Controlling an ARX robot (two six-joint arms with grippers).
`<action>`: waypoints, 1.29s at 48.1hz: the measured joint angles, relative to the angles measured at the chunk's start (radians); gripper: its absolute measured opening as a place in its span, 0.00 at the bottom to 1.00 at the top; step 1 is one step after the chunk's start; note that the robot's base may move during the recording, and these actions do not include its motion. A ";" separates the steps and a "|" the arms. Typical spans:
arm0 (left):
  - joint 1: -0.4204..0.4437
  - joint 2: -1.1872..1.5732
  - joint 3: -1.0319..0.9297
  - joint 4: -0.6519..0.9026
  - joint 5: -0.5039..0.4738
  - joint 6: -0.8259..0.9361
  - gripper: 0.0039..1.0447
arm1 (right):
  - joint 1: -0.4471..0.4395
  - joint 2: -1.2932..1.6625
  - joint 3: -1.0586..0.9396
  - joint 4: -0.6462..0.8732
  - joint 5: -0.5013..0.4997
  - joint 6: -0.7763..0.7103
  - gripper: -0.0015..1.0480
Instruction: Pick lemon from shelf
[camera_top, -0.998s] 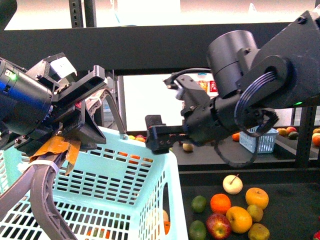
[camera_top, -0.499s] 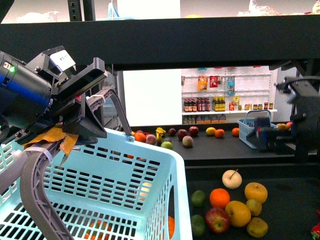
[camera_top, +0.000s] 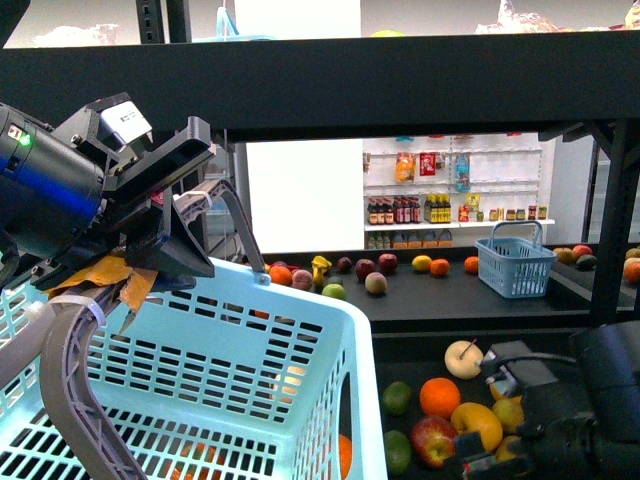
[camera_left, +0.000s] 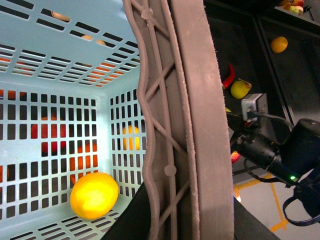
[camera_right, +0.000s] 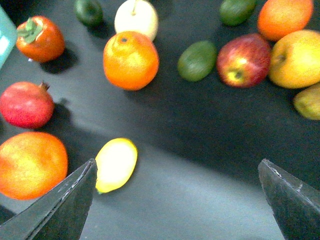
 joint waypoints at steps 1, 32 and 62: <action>0.000 0.000 0.000 0.000 0.001 0.000 0.16 | 0.012 0.019 0.003 0.000 0.000 0.000 0.93; 0.000 0.000 0.000 0.000 -0.001 0.001 0.16 | 0.214 0.356 0.142 -0.013 0.060 -0.022 0.93; 0.000 0.000 0.000 0.000 -0.002 0.001 0.16 | 0.268 0.555 0.366 -0.043 0.144 -0.055 0.93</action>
